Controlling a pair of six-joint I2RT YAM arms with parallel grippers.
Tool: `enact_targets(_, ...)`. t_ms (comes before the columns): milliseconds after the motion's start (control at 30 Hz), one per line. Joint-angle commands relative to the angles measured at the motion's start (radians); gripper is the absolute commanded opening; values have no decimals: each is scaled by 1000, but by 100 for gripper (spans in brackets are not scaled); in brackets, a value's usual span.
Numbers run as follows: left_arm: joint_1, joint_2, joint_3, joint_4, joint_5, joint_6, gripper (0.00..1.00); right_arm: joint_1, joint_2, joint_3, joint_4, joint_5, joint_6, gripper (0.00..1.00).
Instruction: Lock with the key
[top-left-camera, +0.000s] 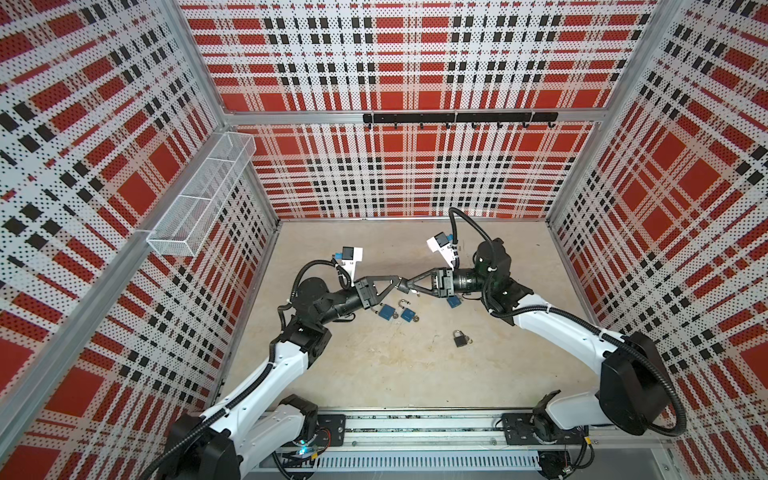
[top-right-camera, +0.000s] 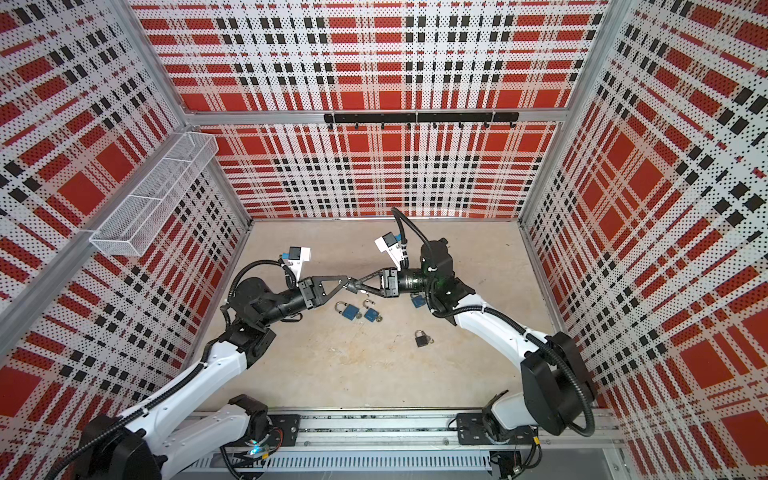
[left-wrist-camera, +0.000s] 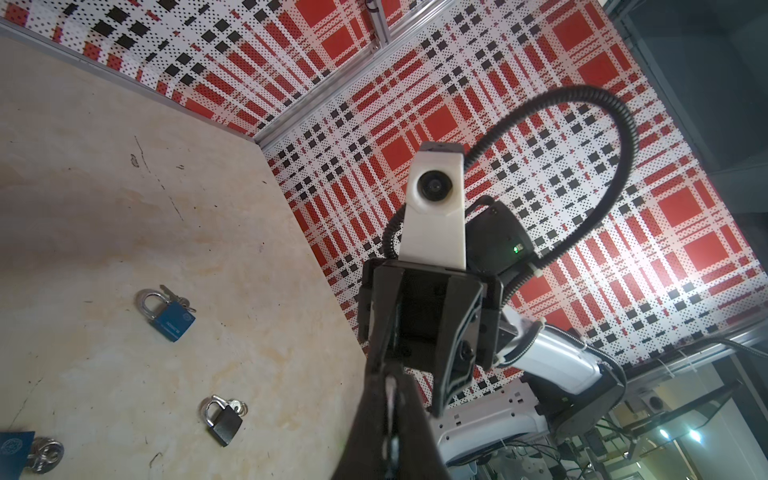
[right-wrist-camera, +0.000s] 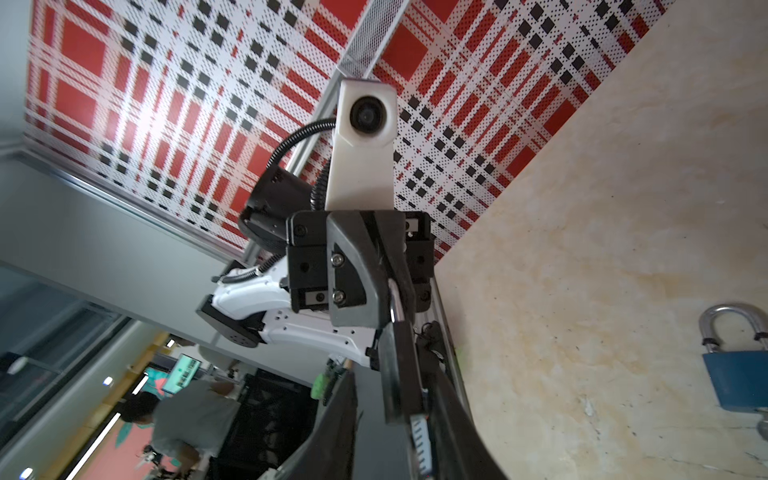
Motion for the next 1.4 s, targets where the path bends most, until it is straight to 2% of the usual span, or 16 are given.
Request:
enact_targets(0,20,-21,12,3,-29,-16,0,-25,25,-49,348,-46,202,30)
enact_targets(100,27,-18,16,3,-34,-23,0,-26,22,-55,329,-49,197,29)
enact_targets(500,12,-4,54,5,-21,-32,0,-16,19,-16,118,-31,53,27)
enact_targets(933,2,5,47,5,-27,-27,0,2,20,7,65,-33,8,0)
enact_targets(1167,18,1,38,5,-35,-21,0,2,-2,0,33,-28,-12,0)
enact_targets(1367,74,-20,37,4,-7,-34,0,1,-29,-22,6,-10,-34,0)
